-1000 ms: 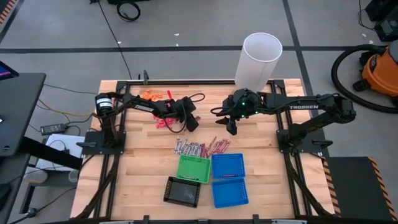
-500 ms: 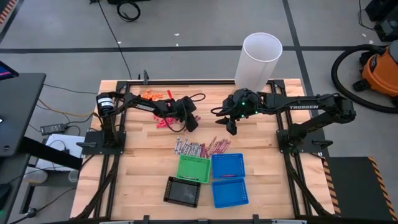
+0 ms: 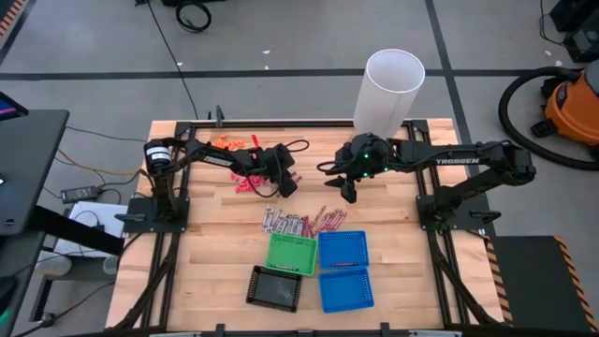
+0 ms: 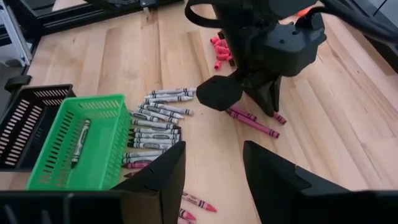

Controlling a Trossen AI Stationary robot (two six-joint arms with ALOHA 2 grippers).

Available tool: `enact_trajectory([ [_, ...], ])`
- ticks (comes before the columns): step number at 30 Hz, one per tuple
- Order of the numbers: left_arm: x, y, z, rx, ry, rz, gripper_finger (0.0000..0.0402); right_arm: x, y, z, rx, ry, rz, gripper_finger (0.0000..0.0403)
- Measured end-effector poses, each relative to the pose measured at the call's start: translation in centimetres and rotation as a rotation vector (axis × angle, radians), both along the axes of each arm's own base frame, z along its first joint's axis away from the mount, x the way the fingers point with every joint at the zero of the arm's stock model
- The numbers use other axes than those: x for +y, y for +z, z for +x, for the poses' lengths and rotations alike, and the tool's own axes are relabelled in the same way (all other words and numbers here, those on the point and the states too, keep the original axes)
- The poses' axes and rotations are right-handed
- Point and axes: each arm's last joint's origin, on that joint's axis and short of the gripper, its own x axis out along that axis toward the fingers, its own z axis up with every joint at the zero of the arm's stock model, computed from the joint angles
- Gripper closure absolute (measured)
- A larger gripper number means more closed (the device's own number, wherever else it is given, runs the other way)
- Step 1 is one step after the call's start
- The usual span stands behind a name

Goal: Sort crayons
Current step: Put the violet crayon into the top blue bin

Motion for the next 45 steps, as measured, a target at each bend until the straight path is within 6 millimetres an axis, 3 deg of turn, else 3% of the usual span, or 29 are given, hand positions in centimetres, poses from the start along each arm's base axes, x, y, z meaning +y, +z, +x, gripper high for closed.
enact_trajectory([
  [7,-0.4,1.5,-0.8,-0.003,0.017,-0.015,0.0390,-0.3,0.0,-0.3,0.020,-0.040,0.011,0.0234],
  [12,-1.6,5.0,-1.0,-0.105,0.025,-0.010,0.0391,-0.7,1.9,-0.4,0.036,-0.033,-0.009,0.0234],
  [18,-5.2,9.1,-1.2,-0.245,0.003,-0.024,0.0392,-1.3,3.6,-0.8,0.055,-0.050,-0.021,0.0234],
  [23,-9.3,11.1,-1.5,-0.325,0.000,-0.110,0.0392,-1.5,3.4,-1.1,0.086,-0.065,-0.009,0.0234],
  [28,-13.2,11.8,-1.5,-0.386,-0.024,-0.213,0.0392,-1.4,3.2,-1.1,0.089,-0.045,0.043,0.0234],
  [34,-16.3,13.3,-0.8,-0.558,-0.124,-0.254,0.0392,-1.0,2.7,-1.6,0.159,-0.017,0.148,0.0234],
  [40,-17.1,13.2,-0.1,-0.621,-0.137,-0.241,0.0392,-1.2,1.6,-1.9,0.218,-0.083,0.095,0.0234],
  [45,-17.6,12.5,3.0,-0.612,-0.154,-0.250,0.0392,-1.6,-1.0,-2.0,0.222,-0.117,0.103,0.0234],
])
